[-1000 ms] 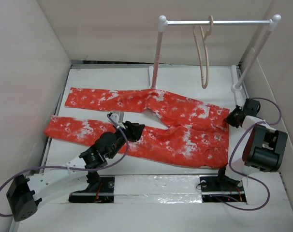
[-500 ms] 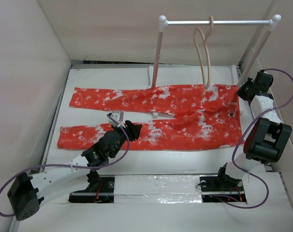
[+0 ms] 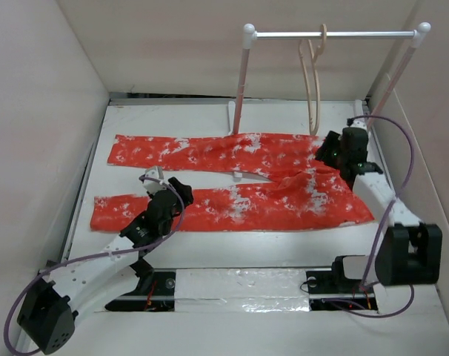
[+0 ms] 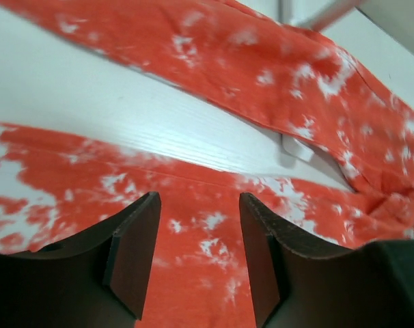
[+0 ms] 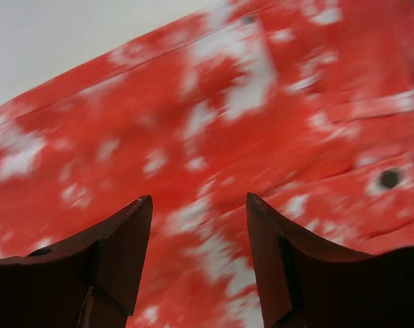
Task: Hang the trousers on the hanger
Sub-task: Flatten out the trousers at the center of the board.
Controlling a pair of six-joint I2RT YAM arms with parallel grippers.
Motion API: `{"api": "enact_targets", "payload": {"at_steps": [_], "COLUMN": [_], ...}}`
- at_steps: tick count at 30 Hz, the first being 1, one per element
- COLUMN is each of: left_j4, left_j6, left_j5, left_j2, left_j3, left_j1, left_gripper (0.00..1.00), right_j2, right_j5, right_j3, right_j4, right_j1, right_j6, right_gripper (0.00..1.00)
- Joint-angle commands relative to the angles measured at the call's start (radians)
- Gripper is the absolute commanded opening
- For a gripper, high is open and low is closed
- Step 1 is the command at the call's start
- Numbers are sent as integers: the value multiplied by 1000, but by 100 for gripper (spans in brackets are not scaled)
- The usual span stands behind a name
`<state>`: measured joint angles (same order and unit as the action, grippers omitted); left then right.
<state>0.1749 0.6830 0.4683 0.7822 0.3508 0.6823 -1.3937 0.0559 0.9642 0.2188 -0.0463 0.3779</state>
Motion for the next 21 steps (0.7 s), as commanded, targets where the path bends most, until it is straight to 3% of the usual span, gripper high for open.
{"api": "enact_targets", "payload": {"at_steps": [1,2,5,10,14,21], "left_j4": [-169,-173,-212,-322,-290,-152], "left_j6": [189,213,262,369,378,325], "left_j5": [124,113,3,-46,-115,-198], "left_j2": [-81,-92,-87,93,179,310], "left_j3": [-27,-38,-62,-1,22,42], "left_j1": [-20,-36,-79,-101,-101,-194], "left_gripper": [46,46,36,25,21,21], "right_j2": [191,269,372,384,276,39], "right_j5": [15,10,21,-13,15,27], "right_j3": [-155,-195,-309,-372,-381,-435], "right_j4": [-198,-208,-266,-297,-302,-429], "right_j1": [147,189,356,589,810,879], "right_j6": [27,36,46,44,76,150], "right_gripper": [53,30,0,0,0,0]}}
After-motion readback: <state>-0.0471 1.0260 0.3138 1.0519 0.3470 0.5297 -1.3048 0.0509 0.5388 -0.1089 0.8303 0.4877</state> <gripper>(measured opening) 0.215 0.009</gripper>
